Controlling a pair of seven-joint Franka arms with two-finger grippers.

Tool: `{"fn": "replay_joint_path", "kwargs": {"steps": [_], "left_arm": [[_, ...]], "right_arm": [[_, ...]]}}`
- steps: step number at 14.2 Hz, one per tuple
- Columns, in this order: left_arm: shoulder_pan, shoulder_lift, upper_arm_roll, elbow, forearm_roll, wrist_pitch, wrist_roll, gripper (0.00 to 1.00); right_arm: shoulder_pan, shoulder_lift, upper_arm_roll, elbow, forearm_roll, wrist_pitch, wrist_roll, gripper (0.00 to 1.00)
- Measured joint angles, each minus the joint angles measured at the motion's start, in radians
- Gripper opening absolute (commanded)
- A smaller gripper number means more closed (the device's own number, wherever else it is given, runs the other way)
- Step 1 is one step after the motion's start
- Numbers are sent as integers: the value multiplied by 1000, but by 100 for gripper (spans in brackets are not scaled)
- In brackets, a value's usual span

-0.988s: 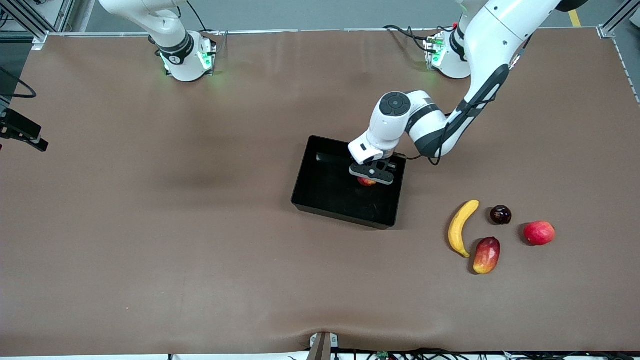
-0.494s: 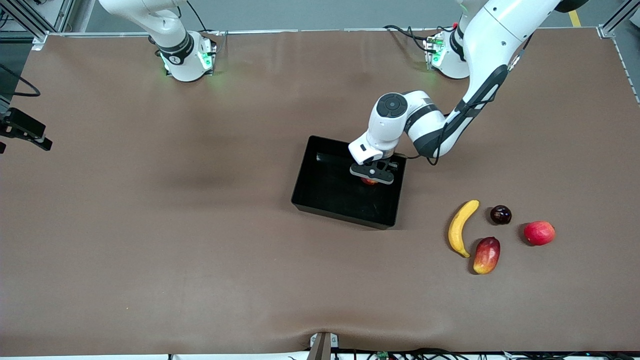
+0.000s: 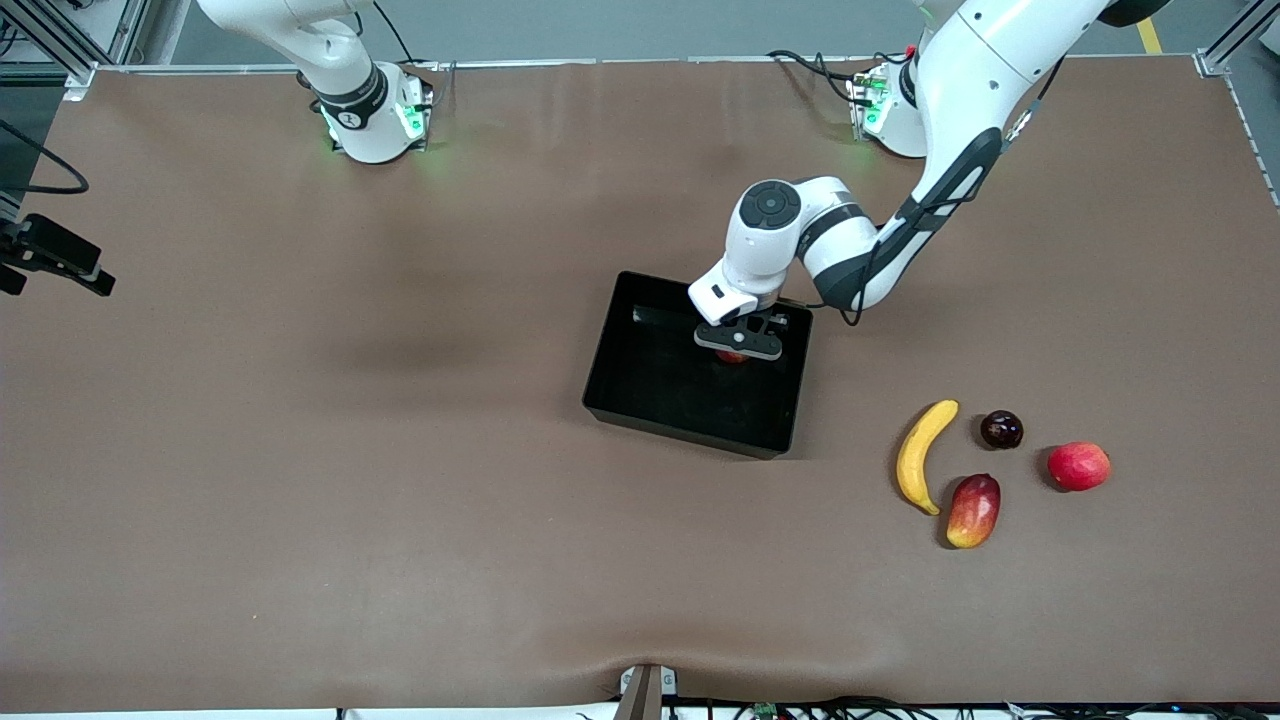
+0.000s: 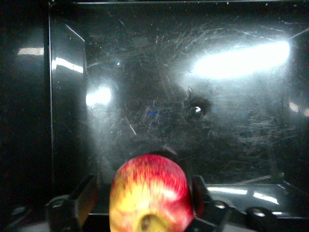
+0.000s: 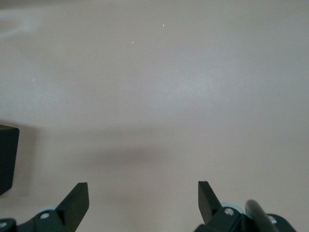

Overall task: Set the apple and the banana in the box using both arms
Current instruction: 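Lower the apple into the box and open the left gripper, then move the left gripper to the yellow banana and grasp it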

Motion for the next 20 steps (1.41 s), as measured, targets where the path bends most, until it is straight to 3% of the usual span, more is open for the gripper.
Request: {"fn": "replay_joint_path", "kwargs": {"steps": [3, 7, 11, 16, 20], "left_arm": [[-11, -1, -4, 50, 11, -95, -1, 100], [-39, -8, -28, 192, 13, -279, -1, 100], [-35, -15, -31, 316, -32, -356, 27, 100], [24, -17, -20, 488, -162, -490, 263, 100], [184, -17, -18, 505, -197, -526, 576, 100]], "right_arm": [[1, 0, 0, 1, 0, -3, 0, 100], [1, 0, 0, 1, 0, -7, 1, 100], [1, 0, 0, 1, 0, -15, 1, 100], [1, 0, 0, 1, 0, -15, 1, 100], [2, 0, 0, 2, 0, -15, 1, 100]]}}
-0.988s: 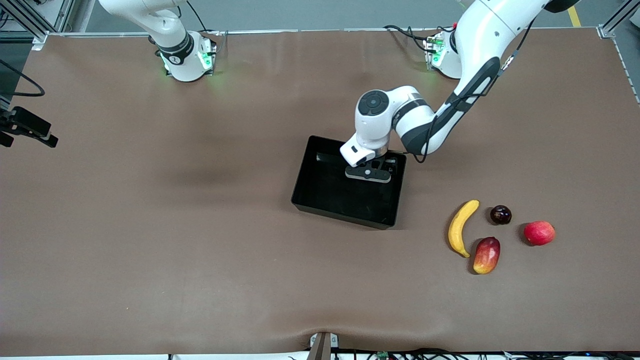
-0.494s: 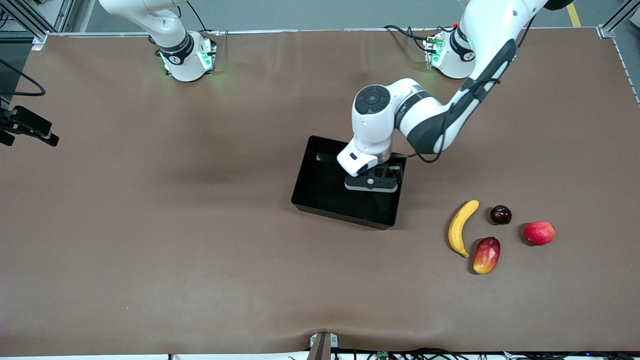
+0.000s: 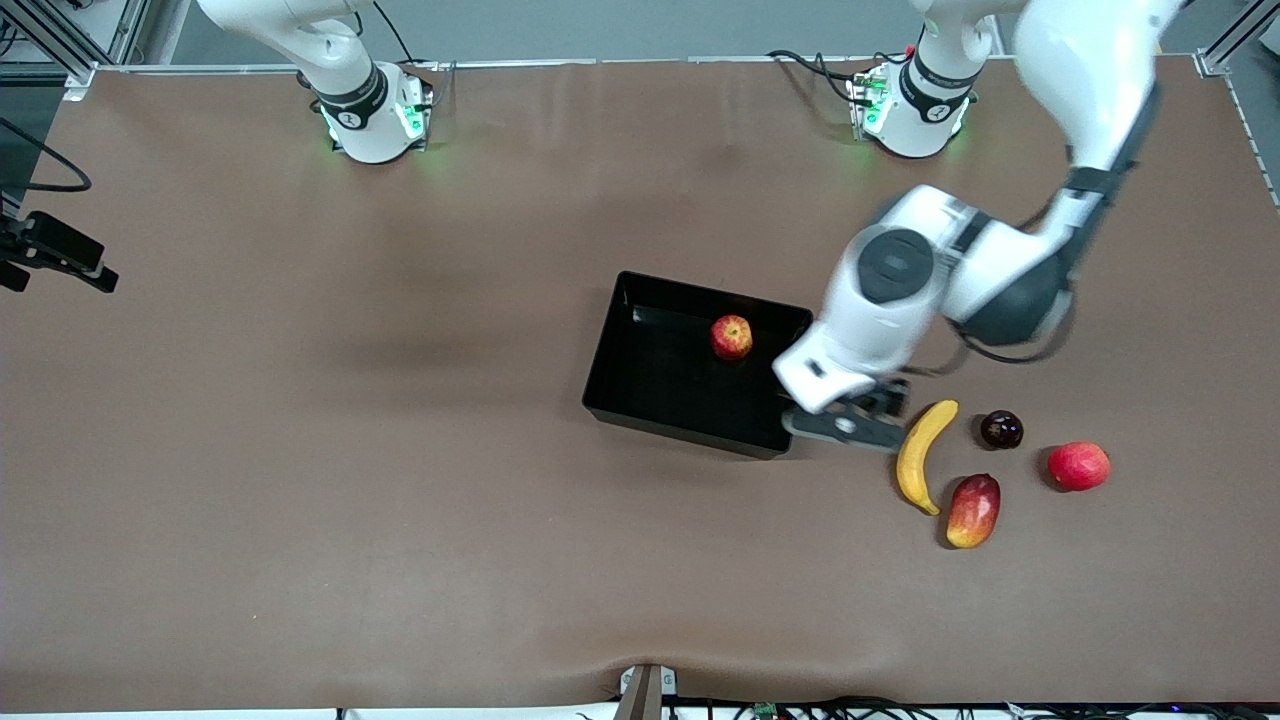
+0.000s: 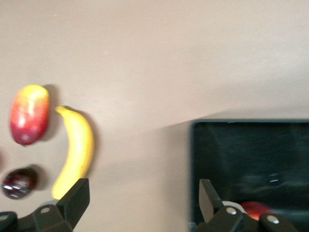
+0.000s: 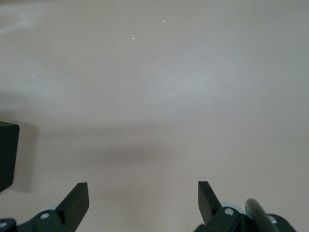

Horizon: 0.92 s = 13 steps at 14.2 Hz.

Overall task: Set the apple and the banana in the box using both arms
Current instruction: 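Move the left gripper to the yellow banana and grasp it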

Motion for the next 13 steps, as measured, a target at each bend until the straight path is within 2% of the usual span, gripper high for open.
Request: {"fn": "replay_joint_path", "kwargs": {"steps": [3, 6, 13], "left_arm": [[96, 14, 2, -13, -7, -8, 196, 100], [158, 57, 3, -29, -7, -7, 314, 100], [207, 160, 8, -33, -6, 34, 436, 100]], "right_arm": [[0, 0, 0, 0, 0, 0, 0, 100], [0, 0, 0, 1, 0, 0, 0, 100], [11, 0, 0, 1, 0, -16, 3, 100]]}}
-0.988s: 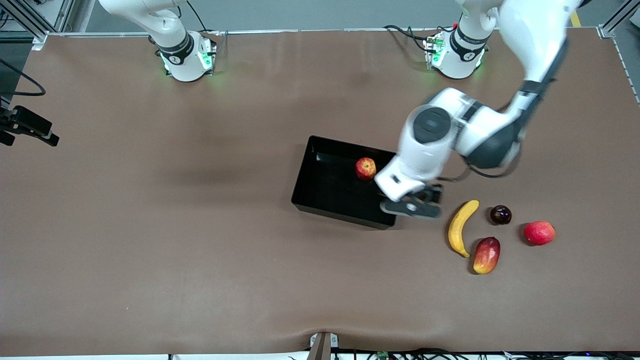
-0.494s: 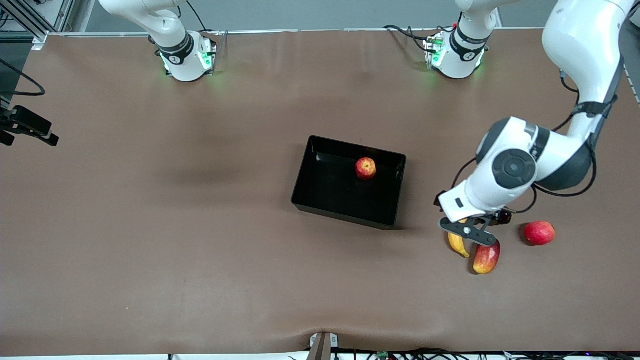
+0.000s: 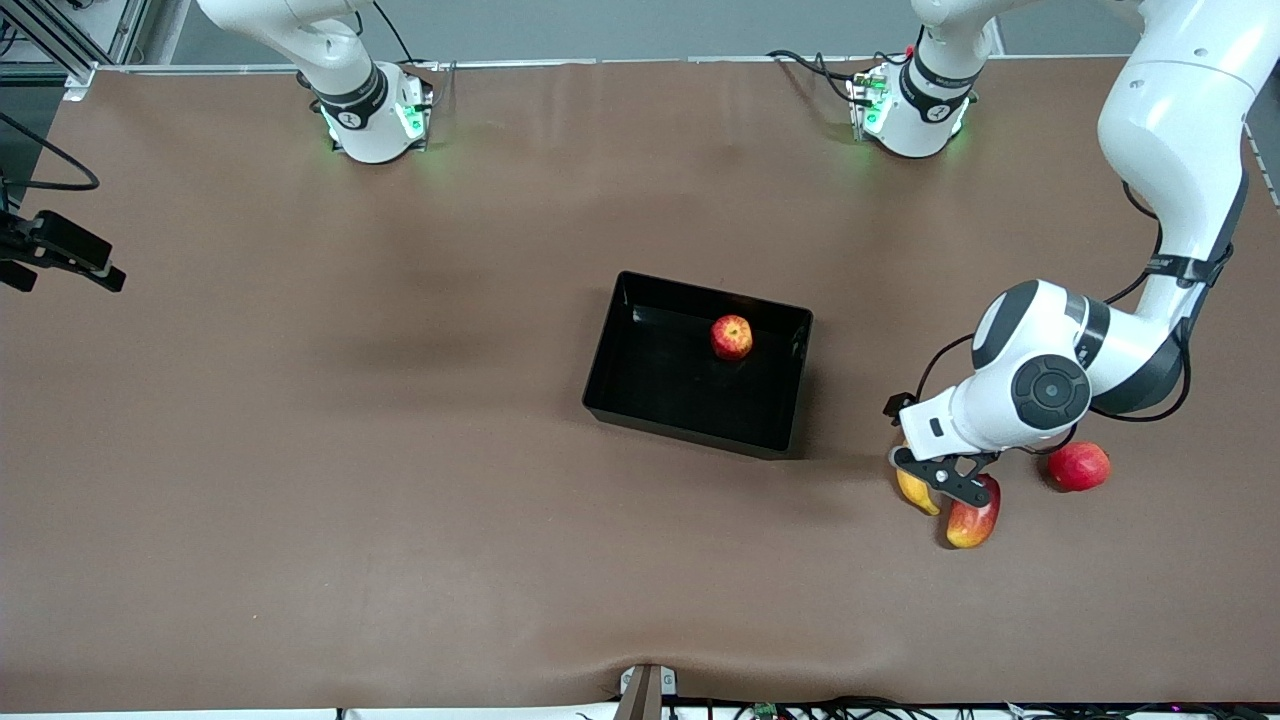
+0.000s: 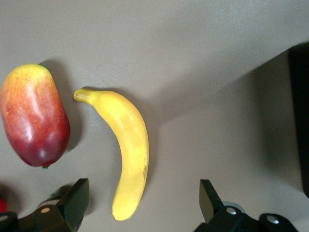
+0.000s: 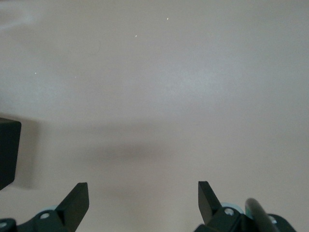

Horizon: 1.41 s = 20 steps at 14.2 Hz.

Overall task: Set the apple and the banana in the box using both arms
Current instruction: 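Move the left gripper to the yellow banana and grasp it, then carry the banana over the black box with the left gripper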

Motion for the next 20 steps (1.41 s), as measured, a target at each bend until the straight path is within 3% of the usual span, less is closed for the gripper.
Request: {"fn": "replay_joint_path", "kwargs": {"steps": [2, 5, 6, 10, 11, 13, 14, 20], "left_arm": [[14, 20, 6, -20, 19, 63, 19, 98], [18, 35, 29, -81, 65, 164, 19, 91], [18, 37, 39, -99, 69, 187, 19, 85], [19, 37, 70, -155, 87, 261, 19, 68], [19, 37, 76, -165, 92, 276, 19, 58], [19, 37, 83, -178, 96, 293, 19, 11], [19, 37, 83, -182, 96, 295, 18, 0], [20, -9, 41, -174, 101, 293, 24, 0]], "right_arm": [[-29, 0, 21, 0, 0, -10, 0, 100], [-203, 0, 208, 0, 1, -16, 1, 100], [-228, 0, 234, 0, 1, -16, 2, 100], [-244, 0, 248, 0, 1, -16, 2, 100], [-244, 0, 249, 0, 1, -16, 2, 100], [-247, 0, 249, 0, 1, -16, 2, 100], [-250, 0, 249, 1, 1, -16, 2, 100], [-252, 0, 256, 6, -1, -11, 2, 100]]}}
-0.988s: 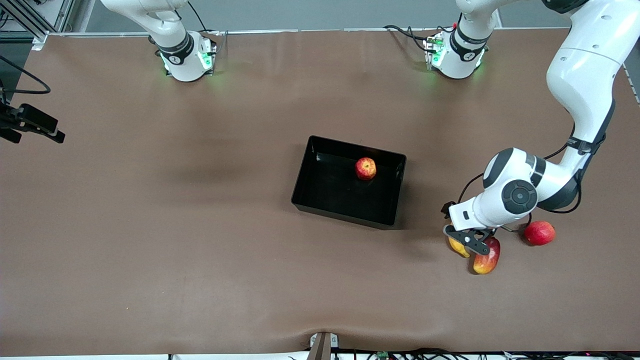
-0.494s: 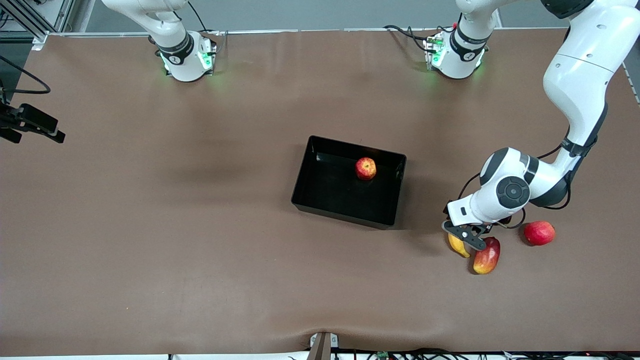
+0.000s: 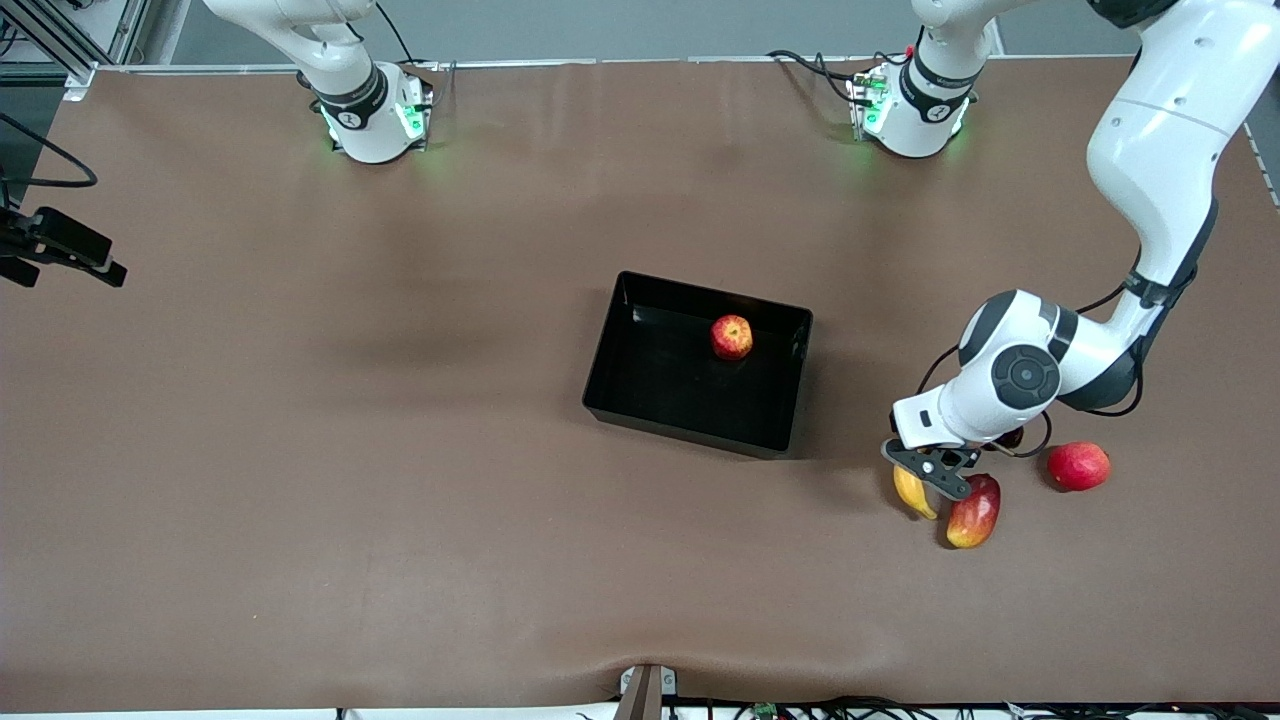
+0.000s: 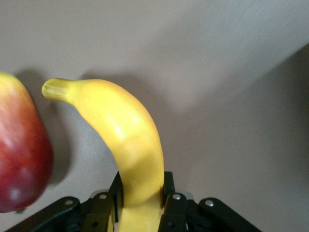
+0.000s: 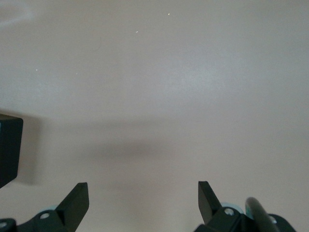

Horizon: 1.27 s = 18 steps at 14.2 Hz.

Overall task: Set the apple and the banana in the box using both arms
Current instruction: 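Carry the banana over the black box with the left gripper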

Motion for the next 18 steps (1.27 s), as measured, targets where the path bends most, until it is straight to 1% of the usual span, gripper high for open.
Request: {"fn": "replay_joint_path", "kwargs": {"steps": [2, 4, 7, 9, 12, 16, 18], "left_arm": [[0, -49, -50, 11, -4, -51, -10, 0], [0, -94, -103, 41, -25, -142, -49, 0], [-3, -138, -187, 100, -49, -265, -164, 0], [-21, -143, -238, 132, -50, -315, -274, 0], [-100, -141, -250, 145, -55, -321, -416, 0], [-272, -109, -247, 192, -75, -321, -594, 0], [-340, -84, -237, 203, -75, -321, -642, 0]], "right_arm": [[-1, 0, 0, 3, -15, 5, 0, 100], [-2, 0, -1, 6, -23, 12, 0, 100], [-4, 0, -1, 9, -27, 12, 0, 100], [-12, 0, -2, 9, -27, 14, 0, 100], [-17, 0, -2, 9, -28, 16, 0, 100], [-34, 0, -2, 9, -28, 16, 0, 100], [-36, 0, -2, 9, -27, 15, 0, 100]]}}
